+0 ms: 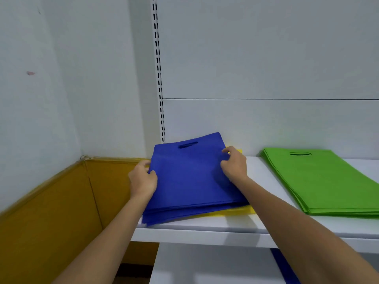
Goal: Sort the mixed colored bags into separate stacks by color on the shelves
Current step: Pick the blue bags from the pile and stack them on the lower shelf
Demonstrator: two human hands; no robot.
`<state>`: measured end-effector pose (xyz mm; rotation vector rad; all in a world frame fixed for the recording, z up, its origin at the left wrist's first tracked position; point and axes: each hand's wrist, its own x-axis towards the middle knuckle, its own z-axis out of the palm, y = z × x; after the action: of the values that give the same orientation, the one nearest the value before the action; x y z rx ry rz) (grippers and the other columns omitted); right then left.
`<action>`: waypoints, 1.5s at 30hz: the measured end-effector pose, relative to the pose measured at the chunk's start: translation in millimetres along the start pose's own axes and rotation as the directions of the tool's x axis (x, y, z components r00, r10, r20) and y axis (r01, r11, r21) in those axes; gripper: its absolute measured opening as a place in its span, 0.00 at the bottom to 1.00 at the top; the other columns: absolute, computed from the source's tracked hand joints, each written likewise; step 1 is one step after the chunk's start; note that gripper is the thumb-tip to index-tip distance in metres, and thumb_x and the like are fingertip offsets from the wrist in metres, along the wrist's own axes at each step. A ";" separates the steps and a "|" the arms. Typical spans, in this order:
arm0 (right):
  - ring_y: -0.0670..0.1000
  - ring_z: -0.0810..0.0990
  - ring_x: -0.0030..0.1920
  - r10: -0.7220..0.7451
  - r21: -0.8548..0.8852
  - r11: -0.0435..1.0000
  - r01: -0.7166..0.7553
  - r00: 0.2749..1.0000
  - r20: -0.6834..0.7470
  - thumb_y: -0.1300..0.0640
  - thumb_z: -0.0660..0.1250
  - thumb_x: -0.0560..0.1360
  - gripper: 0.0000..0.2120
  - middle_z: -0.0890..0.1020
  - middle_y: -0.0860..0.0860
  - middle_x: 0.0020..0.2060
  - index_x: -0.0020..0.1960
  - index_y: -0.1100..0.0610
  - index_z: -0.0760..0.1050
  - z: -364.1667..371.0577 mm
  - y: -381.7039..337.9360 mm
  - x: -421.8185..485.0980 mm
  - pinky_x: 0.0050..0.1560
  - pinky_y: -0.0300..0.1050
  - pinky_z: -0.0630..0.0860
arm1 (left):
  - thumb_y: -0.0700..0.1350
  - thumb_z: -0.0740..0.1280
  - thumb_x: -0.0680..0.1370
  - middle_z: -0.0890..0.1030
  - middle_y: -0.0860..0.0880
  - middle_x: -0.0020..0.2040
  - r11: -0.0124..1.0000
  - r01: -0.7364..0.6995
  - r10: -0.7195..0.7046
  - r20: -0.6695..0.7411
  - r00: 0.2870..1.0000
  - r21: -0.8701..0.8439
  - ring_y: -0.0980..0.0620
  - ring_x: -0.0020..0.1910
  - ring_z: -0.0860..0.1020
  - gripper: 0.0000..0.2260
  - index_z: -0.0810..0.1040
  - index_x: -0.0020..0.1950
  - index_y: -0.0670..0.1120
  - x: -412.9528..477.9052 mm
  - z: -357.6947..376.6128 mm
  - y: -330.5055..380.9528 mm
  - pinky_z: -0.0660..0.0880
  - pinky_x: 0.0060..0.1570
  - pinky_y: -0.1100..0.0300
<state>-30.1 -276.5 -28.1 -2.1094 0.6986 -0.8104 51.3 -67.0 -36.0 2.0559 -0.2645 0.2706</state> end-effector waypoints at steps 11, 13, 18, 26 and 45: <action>0.57 0.77 0.58 -0.075 -0.189 0.980 0.056 0.993 -0.095 0.64 0.59 0.72 0.22 0.77 0.54 0.63 0.66 0.59 0.72 -72.3 1.1 -17.6 0.57 0.46 0.73 | 0.35 0.59 0.77 0.77 0.45 0.62 0.964 -0.265 0.266 0.091 0.960 -0.023 0.47 0.60 0.74 0.17 0.75 0.64 0.43 -19.6 16.9 36.2 0.68 0.59 0.59; 0.56 0.75 0.62 -0.083 -0.243 0.969 0.043 0.984 -0.158 0.64 0.59 0.74 0.22 0.75 0.55 0.65 0.68 0.60 0.70 -101.4 14.0 -27.4 0.62 0.47 0.71 | 0.37 0.59 0.77 0.77 0.46 0.61 0.947 -0.318 0.322 0.105 0.941 -0.049 0.47 0.60 0.74 0.16 0.76 0.63 0.44 -30.9 34.6 52.2 0.68 0.58 0.59; 0.56 0.72 0.64 -0.067 -0.331 0.942 -0.056 0.934 -0.350 0.61 0.58 0.79 0.18 0.75 0.55 0.65 0.68 0.59 0.70 -201.7 56.0 -57.0 0.64 0.46 0.67 | 0.38 0.61 0.78 0.79 0.48 0.60 0.889 -0.401 0.444 0.205 0.872 -0.220 0.49 0.57 0.75 0.13 0.78 0.61 0.45 -79.6 90.5 111.0 0.67 0.55 0.65; 0.55 0.72 0.65 0.036 -0.380 0.881 -0.283 0.839 -0.544 0.66 0.58 0.75 0.21 0.74 0.54 0.65 0.68 0.59 0.70 -365.7 132.7 -151.3 0.64 0.46 0.67 | 0.35 0.61 0.77 0.80 0.47 0.57 0.777 -0.498 0.623 0.357 0.696 -0.387 0.48 0.54 0.76 0.12 0.78 0.57 0.43 -220.6 182.0 194.8 0.66 0.52 0.65; 0.59 0.77 0.57 0.335 -0.375 0.733 -0.568 0.781 -0.528 0.64 0.58 0.77 0.20 0.74 0.57 0.65 0.69 0.60 0.69 -552.4 310.4 -309.2 0.55 0.52 0.75 | 0.44 0.62 0.78 0.77 0.51 0.62 0.856 -0.413 0.502 0.689 0.522 -0.311 0.51 0.62 0.71 0.14 0.77 0.63 0.48 -506.1 282.6 215.0 0.66 0.60 0.60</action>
<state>-700.0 -487.2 -90.8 -2.0517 1.7912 -0.8642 -471.3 -379.3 -143.0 1.8420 -1.3399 -0.3201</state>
